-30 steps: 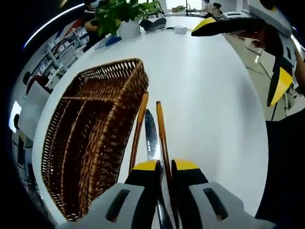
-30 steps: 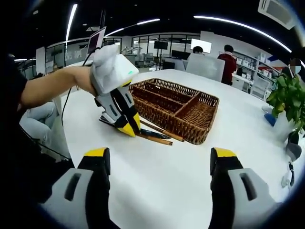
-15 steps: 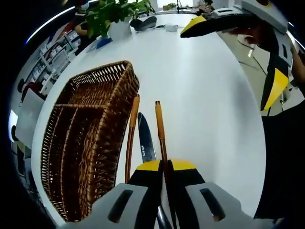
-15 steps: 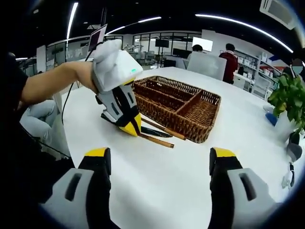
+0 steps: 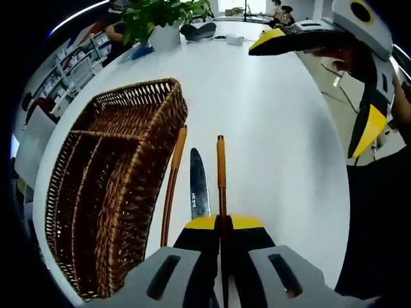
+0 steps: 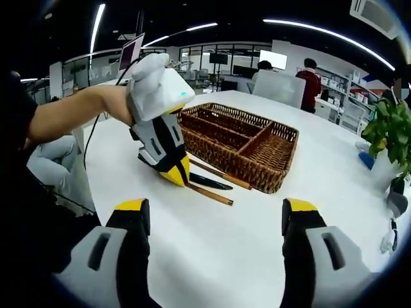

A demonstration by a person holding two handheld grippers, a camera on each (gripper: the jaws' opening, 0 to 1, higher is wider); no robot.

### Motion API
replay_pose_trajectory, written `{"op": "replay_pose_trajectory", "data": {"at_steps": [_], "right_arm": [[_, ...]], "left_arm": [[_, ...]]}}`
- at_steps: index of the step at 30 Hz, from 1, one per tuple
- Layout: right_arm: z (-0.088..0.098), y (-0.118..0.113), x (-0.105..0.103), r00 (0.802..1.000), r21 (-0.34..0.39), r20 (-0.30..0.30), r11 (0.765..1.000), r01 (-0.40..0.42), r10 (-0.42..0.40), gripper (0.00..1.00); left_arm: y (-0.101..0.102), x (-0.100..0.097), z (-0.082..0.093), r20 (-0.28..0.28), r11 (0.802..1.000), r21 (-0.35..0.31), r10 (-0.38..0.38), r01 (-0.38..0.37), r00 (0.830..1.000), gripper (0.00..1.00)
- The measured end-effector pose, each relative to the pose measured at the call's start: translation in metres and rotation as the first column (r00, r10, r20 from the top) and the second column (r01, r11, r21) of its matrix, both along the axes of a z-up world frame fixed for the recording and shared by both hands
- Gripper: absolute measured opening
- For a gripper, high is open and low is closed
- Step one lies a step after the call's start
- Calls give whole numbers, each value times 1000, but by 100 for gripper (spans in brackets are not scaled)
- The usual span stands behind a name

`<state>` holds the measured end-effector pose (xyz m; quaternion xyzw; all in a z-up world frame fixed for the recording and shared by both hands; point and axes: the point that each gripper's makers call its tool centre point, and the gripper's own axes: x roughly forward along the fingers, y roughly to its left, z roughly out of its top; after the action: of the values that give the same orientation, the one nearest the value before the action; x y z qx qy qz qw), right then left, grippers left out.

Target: Arrange the knives, forks, and spoons in their matching storage slots by inserting each utensil handle-first until every utensil is classified and aligned in the correct compartment

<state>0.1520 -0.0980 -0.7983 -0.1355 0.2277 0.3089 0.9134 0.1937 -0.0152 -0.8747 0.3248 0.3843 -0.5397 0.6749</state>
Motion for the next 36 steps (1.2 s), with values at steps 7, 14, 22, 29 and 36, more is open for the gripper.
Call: {"op": "replay_pose_trajectory", "data": {"at_steps": [7, 14, 22, 29, 36], "right_arm": [[-1, -2, 2, 1000, 24, -2, 1000, 20, -20, 83], [4, 1, 5, 999, 94, -1, 995, 44, -44, 71], [25, 6, 17, 995, 257, 28, 962, 89, -99, 53], [37, 25, 29, 995, 350, 27, 933, 82, -98, 39], [51, 44, 37, 993, 421, 52, 904, 77, -108, 28]], "left_arm": [[-2, -6, 14, -22, 998, -62, 26, -27, 999, 3], [-8, -10, 36, -21, 985, -158, 65, -68, 998, 3], [-9, -10, 67, -25, 938, -312, 153, -153, 988, 4], [-3, -8, 83, -33, 891, -399, 221, -216, 975, 3], [-3, -14, 107, -42, 831, -497, 263, -249, 964, 3]]}}
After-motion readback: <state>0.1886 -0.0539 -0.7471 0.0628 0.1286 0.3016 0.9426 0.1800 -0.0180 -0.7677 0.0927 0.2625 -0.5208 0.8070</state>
